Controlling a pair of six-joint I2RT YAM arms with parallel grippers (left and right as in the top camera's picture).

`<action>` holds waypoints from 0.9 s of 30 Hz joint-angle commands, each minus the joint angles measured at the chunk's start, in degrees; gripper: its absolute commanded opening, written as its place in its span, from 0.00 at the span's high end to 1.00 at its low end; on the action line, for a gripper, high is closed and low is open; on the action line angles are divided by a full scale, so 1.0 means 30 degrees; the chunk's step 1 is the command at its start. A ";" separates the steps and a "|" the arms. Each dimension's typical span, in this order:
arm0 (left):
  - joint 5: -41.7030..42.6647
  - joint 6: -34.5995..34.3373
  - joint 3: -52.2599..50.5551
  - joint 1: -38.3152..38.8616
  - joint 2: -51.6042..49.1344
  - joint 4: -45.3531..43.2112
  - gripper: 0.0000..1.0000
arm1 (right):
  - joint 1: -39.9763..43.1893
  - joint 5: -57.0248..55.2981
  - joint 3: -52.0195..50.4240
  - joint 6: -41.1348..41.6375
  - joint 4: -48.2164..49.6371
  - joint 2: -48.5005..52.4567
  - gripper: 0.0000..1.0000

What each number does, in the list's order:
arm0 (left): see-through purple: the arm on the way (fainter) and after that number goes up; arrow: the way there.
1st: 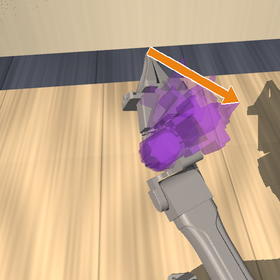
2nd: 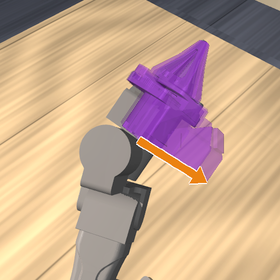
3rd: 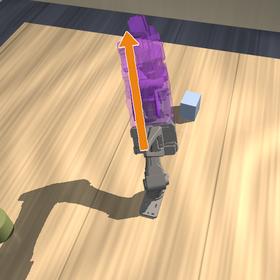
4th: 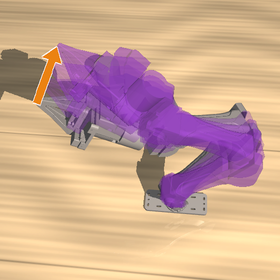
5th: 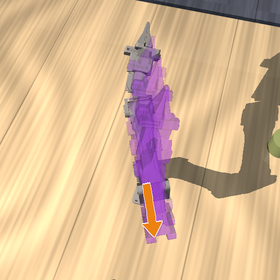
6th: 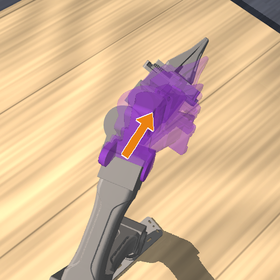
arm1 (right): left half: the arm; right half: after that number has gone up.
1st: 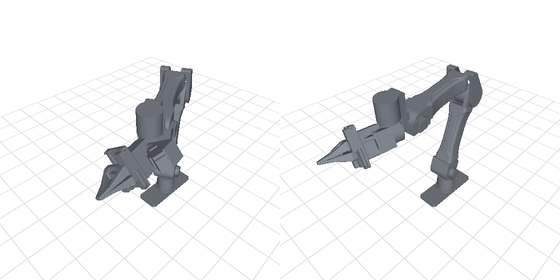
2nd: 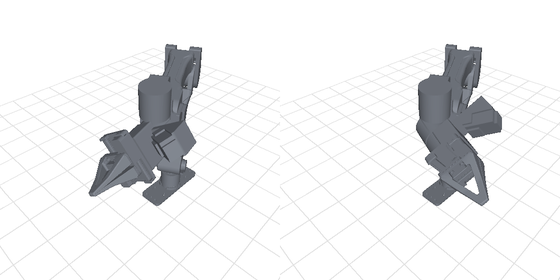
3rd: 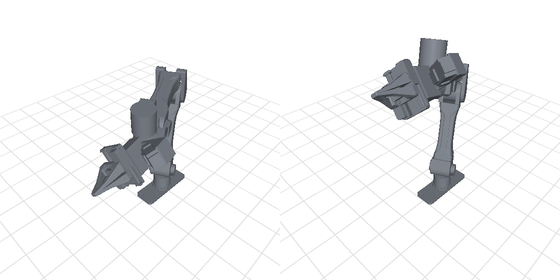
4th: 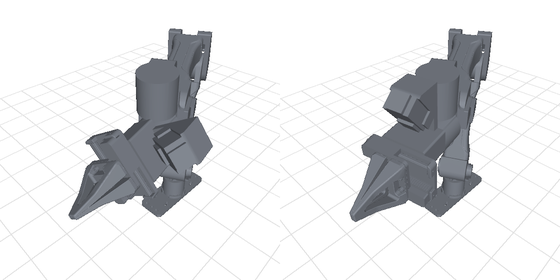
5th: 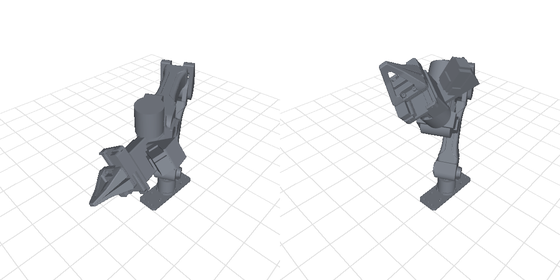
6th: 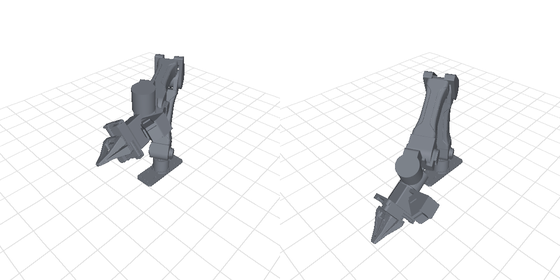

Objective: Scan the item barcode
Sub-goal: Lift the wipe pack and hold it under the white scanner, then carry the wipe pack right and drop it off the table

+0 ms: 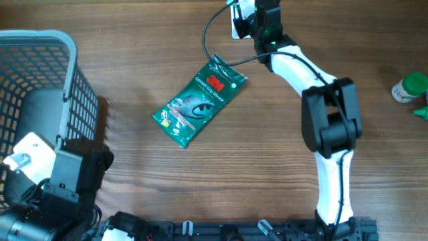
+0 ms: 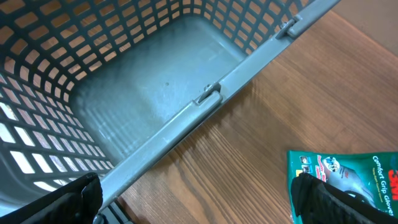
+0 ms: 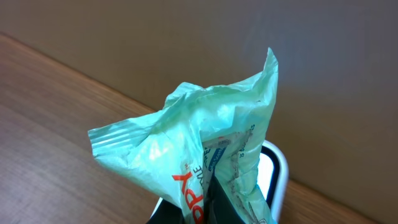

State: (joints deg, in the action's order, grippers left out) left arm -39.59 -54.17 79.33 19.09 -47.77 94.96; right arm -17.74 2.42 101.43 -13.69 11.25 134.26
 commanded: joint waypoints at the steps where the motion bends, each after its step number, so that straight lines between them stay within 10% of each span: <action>1: -0.0313 -0.0248 0.0036 -0.0087 0.0051 0.0015 0.00 | 0.0015 -0.0291 0.1661 0.1610 0.0364 0.0605 0.96; 11: -0.0313 -0.0248 0.0036 -0.0087 0.0051 0.0015 0.00 | 0.1829 -0.0386 0.3927 0.1617 -0.9857 -0.4903 0.96; 17: -0.0313 -0.0248 0.0036 -0.0087 0.0051 0.0015 0.00 | 0.8604 -0.5450 0.3920 0.2688 -1.3493 -0.9187 0.96; 27: -0.0313 -0.0240 0.0036 -0.0087 0.0051 0.0015 0.00 | 1.7828 -0.2120 0.3147 0.7694 -1.4877 -0.2463 0.96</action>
State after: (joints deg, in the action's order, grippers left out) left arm -39.59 -54.17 79.33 19.09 -47.77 94.98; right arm 35.73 -8.58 110.83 7.16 -32.32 122.37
